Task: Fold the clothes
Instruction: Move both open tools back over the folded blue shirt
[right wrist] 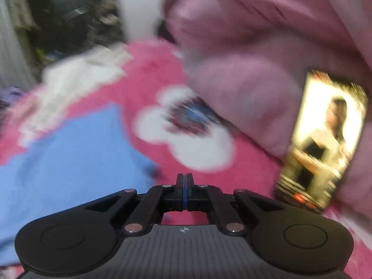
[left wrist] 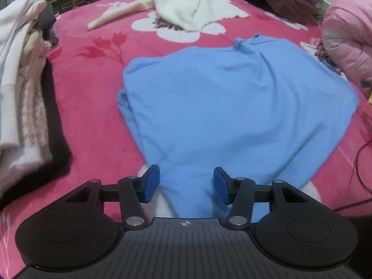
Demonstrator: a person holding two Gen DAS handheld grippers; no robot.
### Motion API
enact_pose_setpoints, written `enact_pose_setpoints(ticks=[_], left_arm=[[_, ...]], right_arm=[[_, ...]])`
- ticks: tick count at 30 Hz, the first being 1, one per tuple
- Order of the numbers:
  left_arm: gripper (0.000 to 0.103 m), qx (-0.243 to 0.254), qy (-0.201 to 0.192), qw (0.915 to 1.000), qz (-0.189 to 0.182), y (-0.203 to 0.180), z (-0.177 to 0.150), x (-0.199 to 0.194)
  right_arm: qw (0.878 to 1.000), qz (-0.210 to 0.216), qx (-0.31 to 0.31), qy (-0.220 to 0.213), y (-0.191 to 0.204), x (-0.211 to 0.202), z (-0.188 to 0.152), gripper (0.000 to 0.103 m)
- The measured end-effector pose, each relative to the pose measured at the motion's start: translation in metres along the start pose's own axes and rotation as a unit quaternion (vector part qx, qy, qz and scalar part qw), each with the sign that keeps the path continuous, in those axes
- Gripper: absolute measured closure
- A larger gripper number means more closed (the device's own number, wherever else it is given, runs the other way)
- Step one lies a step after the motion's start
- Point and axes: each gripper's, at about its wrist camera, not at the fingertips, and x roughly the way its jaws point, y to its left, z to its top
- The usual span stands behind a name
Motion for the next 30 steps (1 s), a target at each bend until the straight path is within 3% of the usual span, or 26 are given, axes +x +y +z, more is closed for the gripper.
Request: enact_pose_setpoints(ticks=[4,6,7,8,10,13,16,19,25,27,30], left_arm=[[0.052,-0.008,0.012,0.9999,0.010,-0.001,-0.015,0.004],[0.052,-0.010,0.011,0.9998,0.011,0.000,-0.020,0.000],[0.052,-0.010,0.010,0.9998,0.012,0.002,-0.021,-0.005],[0.052,-0.011,0.010,0.9998,0.013,0.004,-0.021,-0.010],[0.052,-0.004,-0.004,0.9998,0.020,0.008,-0.018,-0.023],[0.052,0.003,-0.054,0.9980,0.034,0.014,0.001,-0.043],[0.052,0.001,-0.091,0.9958,0.012,0.013,0.033,-0.034],[0.052,0.041,-0.117,0.9923,0.006,-0.008,0.062,-0.008],[0.052,0.058,-0.137,0.9881,0.040,-0.028,0.093,0.033],[0.052,0.066,-0.128,0.9863,0.081,-0.025,0.096,0.049],[0.052,0.033,-0.078,0.9861,0.143,-0.007,0.090,0.068]], right_arm=[[0.994,0.071,-0.086,0.016,0.047,0.016,0.000,0.101],[0.992,0.057,-0.106,0.043,0.051,0.037,-0.007,0.101],[0.992,0.025,-0.108,0.058,0.045,0.049,-0.012,0.102],[0.995,0.015,-0.077,0.062,0.031,0.055,-0.013,0.103],[0.999,0.021,-0.008,0.049,0.008,0.052,-0.009,0.103],[1.000,0.002,-0.011,0.005,0.010,0.031,0.001,0.097],[0.999,0.031,-0.030,-0.018,0.029,0.023,0.010,0.097],[0.996,0.063,-0.057,-0.021,0.054,0.043,0.025,0.097],[0.981,0.108,-0.162,-0.002,0.125,0.089,0.052,0.097],[0.972,0.126,-0.196,0.010,0.141,0.109,0.057,0.097],[0.968,0.118,-0.219,0.028,0.144,0.144,0.063,0.097]])
